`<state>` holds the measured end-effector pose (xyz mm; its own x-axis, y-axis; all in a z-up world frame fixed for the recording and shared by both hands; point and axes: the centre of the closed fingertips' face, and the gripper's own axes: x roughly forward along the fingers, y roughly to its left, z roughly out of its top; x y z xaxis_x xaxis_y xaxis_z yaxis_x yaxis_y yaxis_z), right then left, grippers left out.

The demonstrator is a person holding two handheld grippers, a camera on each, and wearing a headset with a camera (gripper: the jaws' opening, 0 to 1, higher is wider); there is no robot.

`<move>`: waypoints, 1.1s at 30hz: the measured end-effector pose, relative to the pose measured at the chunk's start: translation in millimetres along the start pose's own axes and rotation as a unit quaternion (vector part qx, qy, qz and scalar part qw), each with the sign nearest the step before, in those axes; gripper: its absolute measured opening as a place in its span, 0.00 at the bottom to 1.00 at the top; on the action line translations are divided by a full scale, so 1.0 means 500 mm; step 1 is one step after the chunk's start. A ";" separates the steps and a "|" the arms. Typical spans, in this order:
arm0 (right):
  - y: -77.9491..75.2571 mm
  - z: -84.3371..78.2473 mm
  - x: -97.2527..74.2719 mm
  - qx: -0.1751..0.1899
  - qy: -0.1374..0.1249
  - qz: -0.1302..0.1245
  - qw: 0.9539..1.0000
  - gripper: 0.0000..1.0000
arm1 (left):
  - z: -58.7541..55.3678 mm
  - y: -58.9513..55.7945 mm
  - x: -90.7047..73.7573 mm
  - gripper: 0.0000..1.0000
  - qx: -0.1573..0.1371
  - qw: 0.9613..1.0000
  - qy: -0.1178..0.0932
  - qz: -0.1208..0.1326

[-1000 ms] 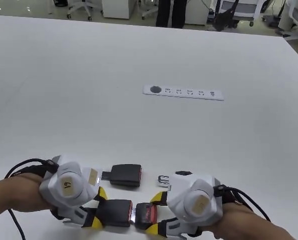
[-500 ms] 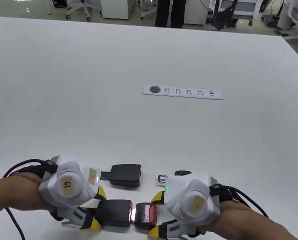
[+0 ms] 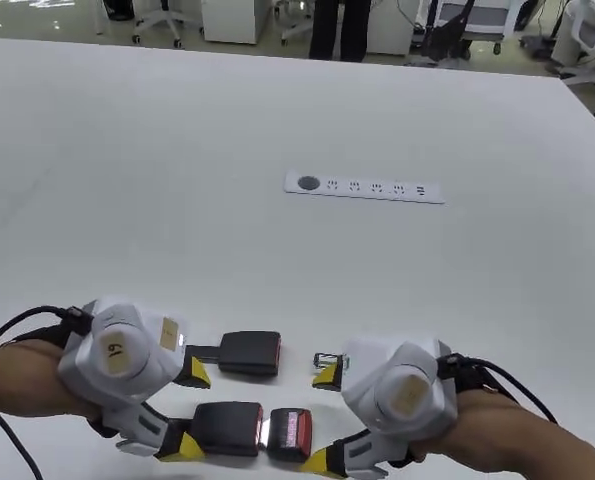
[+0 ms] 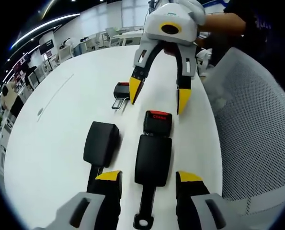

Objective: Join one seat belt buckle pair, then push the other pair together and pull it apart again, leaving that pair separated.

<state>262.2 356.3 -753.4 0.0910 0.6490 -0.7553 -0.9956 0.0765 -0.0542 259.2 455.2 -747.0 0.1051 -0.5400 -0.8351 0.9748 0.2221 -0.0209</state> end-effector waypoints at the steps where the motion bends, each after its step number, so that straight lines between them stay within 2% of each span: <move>1: -0.003 0.000 -0.003 0.000 0.000 -0.001 1.000 0.50 | 0.010 -0.002 -0.008 0.48 -0.002 1.000 -0.004 0.003; 9: -0.044 -0.011 -0.030 0.017 -0.001 -0.016 1.000 0.51 | 0.034 0.035 -0.029 0.49 -0.018 0.999 -0.025 0.023; 17: -0.081 -0.031 -0.047 0.033 0.002 -0.030 0.999 0.52 | 0.036 0.078 -0.028 0.50 -0.026 0.999 -0.029 0.038; 23: -0.109 -0.045 -0.059 0.038 0.002 -0.043 0.998 0.51 | 0.033 0.107 -0.017 0.50 -0.023 0.999 -0.024 0.042; 25: -0.116 -0.050 -0.063 0.038 0.001 -0.046 0.998 0.50 | 0.027 0.123 -0.014 0.50 -0.021 0.999 -0.021 0.043; 33: -0.140 -0.084 -0.072 0.029 0.017 -0.048 0.998 0.45 | 0.037 0.139 0.012 0.49 -0.015 0.999 -0.010 0.033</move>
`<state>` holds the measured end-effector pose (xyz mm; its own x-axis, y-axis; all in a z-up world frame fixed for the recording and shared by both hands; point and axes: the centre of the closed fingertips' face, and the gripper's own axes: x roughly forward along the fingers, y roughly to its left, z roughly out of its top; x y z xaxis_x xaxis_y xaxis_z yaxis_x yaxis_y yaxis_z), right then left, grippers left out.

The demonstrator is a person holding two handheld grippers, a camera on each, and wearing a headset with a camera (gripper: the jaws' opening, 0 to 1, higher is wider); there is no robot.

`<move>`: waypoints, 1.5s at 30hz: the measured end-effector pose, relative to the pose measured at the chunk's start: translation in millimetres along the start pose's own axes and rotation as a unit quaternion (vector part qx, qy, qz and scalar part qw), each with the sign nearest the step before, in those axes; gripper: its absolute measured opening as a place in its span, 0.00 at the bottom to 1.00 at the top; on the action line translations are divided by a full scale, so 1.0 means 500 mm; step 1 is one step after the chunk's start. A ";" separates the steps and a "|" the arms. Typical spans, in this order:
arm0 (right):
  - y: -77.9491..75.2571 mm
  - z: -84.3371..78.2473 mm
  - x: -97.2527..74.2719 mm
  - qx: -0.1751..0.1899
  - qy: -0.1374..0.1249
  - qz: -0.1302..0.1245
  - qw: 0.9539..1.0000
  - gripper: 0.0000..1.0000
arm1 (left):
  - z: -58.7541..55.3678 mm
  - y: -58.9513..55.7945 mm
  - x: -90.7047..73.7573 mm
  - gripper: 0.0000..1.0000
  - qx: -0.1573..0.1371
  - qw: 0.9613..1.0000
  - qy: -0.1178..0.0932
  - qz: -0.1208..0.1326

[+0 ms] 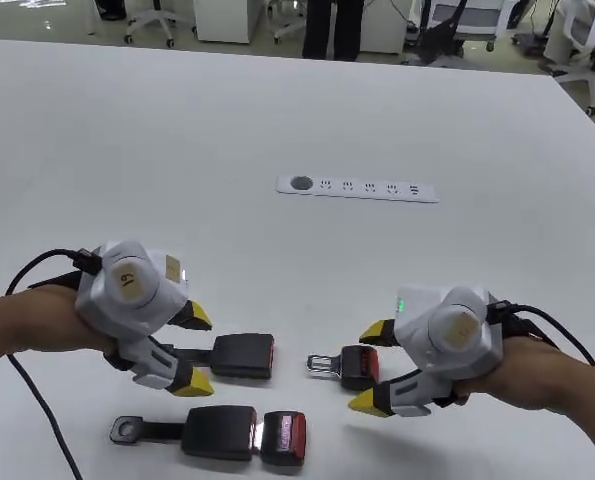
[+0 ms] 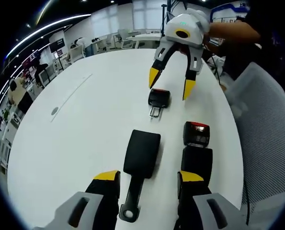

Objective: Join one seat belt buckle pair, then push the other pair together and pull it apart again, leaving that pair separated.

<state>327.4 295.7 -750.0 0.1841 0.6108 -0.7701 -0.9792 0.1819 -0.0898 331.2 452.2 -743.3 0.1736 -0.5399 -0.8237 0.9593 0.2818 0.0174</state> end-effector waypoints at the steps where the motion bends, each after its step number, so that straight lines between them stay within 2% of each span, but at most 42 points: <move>1: -0.004 -0.007 0.002 -0.001 0.002 0.000 1.000 0.44 | -0.003 0.004 0.005 0.49 0.001 1.000 0.002 -0.001; 9: -0.021 -0.038 0.012 -0.008 0.016 0.002 1.000 0.38 | -0.001 0.020 0.032 0.45 0.014 1.000 0.018 -0.012; 13: -0.022 -0.038 0.016 -0.014 0.016 0.005 1.000 0.36 | -0.002 0.030 0.044 0.42 0.019 0.999 0.027 -0.008; 24: -0.031 -0.047 0.033 -0.023 0.026 0.009 0.999 0.32 | -0.002 0.020 0.062 0.38 0.039 0.998 0.046 -0.035; 28: -0.030 -0.049 0.033 -0.025 0.025 0.011 0.999 0.31 | -0.003 0.021 0.066 0.34 0.043 0.997 0.049 -0.034; 39: -0.027 -0.047 0.032 -0.032 0.029 0.015 0.999 0.31 | -0.016 0.023 0.079 0.33 0.057 0.996 0.061 -0.037; 45: -0.027 -0.048 0.033 -0.035 0.030 0.018 0.999 0.31 | -0.016 0.022 0.080 0.33 0.072 0.995 0.058 -0.044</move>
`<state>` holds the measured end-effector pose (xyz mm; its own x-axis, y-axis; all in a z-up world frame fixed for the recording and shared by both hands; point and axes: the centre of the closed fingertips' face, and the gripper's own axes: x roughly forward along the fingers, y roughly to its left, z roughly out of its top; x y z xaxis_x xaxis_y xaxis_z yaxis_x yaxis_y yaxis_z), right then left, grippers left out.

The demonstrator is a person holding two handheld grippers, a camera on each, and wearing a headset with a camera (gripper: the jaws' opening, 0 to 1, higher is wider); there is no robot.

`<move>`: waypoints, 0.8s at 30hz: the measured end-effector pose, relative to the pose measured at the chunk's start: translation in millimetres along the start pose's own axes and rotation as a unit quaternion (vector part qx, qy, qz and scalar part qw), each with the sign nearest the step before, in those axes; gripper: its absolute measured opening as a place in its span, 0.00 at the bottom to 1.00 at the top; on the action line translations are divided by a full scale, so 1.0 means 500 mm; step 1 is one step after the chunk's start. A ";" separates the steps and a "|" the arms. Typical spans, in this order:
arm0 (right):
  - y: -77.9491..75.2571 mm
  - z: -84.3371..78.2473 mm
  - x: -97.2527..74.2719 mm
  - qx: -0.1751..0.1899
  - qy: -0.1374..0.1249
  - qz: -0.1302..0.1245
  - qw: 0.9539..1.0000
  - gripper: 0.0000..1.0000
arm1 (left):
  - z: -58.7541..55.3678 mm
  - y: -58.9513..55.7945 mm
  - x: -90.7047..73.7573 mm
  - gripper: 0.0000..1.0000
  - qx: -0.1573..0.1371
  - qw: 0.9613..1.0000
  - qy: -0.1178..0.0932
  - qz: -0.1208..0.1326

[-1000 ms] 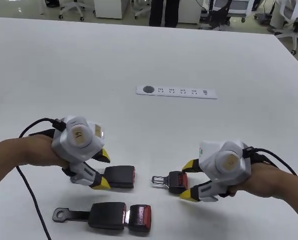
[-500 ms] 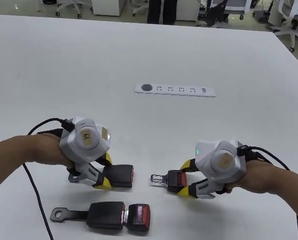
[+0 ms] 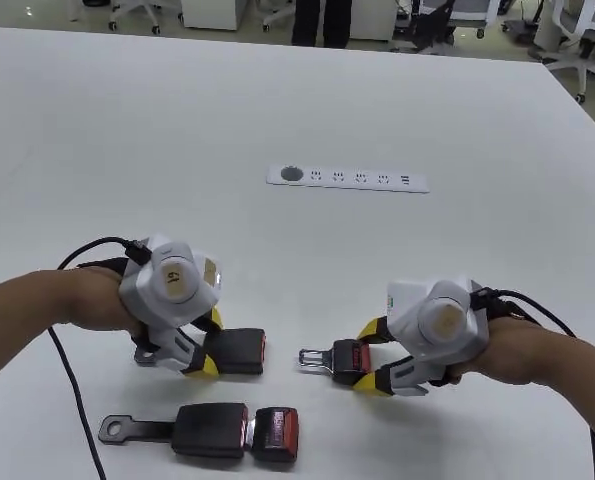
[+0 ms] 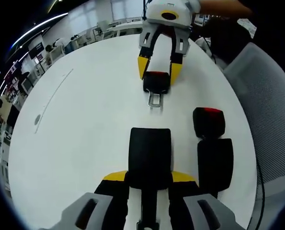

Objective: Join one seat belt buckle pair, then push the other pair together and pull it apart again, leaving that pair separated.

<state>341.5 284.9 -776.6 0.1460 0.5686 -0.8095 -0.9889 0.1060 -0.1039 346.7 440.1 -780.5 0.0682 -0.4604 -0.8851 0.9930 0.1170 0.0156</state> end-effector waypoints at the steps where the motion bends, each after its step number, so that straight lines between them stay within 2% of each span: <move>1: 0.000 0.000 0.000 -0.001 0.000 0.000 1.000 0.31 | 0.000 0.000 0.000 0.33 0.002 1.000 -0.001 -0.001; 18: -0.001 0.010 0.006 -0.007 0.001 0.006 1.000 0.30 | 0.005 -0.004 0.000 0.32 -0.011 1.000 0.002 -0.007; 24: -0.002 0.015 0.011 -0.009 0.001 0.007 1.000 0.30 | 0.002 0.000 0.000 0.32 -0.005 1.000 0.005 -0.010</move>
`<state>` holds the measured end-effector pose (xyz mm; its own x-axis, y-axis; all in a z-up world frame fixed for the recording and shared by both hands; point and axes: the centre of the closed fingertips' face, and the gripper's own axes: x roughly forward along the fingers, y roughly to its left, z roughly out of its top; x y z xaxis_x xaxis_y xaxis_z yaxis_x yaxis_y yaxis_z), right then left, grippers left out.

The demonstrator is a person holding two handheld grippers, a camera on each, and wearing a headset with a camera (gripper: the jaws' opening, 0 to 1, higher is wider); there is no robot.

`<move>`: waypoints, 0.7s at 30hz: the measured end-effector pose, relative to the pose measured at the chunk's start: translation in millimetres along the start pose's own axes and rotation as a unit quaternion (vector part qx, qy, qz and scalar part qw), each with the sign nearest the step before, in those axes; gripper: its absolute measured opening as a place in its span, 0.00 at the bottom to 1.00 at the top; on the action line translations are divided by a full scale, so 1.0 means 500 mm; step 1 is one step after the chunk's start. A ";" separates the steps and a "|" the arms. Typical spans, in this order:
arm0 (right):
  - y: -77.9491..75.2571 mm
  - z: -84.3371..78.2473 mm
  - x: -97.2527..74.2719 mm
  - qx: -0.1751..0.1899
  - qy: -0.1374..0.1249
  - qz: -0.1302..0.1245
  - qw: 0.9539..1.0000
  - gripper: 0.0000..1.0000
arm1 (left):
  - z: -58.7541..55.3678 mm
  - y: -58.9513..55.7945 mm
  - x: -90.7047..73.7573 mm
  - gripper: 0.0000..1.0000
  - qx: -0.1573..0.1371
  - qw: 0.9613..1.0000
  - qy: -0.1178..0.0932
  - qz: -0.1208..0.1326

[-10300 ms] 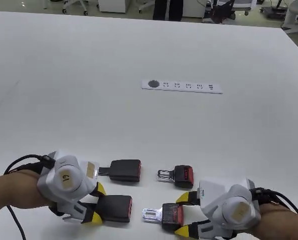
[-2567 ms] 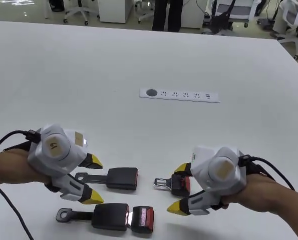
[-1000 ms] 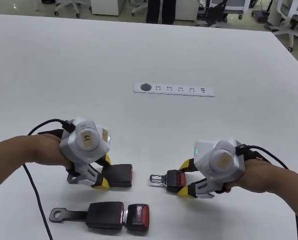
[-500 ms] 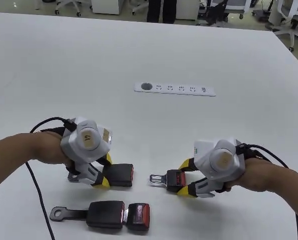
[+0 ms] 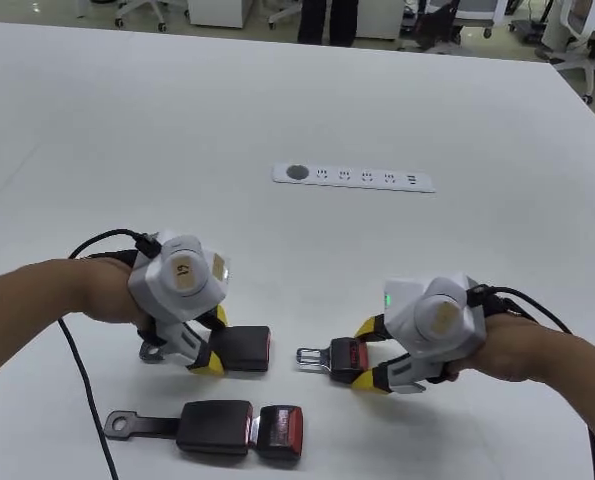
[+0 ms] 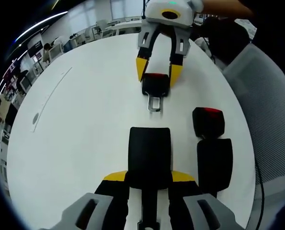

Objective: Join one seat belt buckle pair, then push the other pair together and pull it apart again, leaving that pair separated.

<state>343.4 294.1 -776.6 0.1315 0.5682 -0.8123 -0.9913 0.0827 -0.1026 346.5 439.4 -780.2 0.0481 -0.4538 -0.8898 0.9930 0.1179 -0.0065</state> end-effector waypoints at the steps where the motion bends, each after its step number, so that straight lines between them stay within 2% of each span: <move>1: 0.000 0.001 0.001 0.000 0.000 0.000 1.000 0.30 | 0.000 0.000 0.000 0.32 0.000 1.000 0.000 0.000; 21: 0.000 0.037 0.029 -0.014 0.013 0.011 1.000 0.30 | -0.001 -0.002 0.003 0.32 0.009 1.000 0.003 -0.003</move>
<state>345.5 317.6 -777.8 0.1100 0.5489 -0.8286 -0.9938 0.0470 -0.1007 345.5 438.8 -781.9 0.0409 -0.4491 -0.8925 0.9952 0.0983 -0.0038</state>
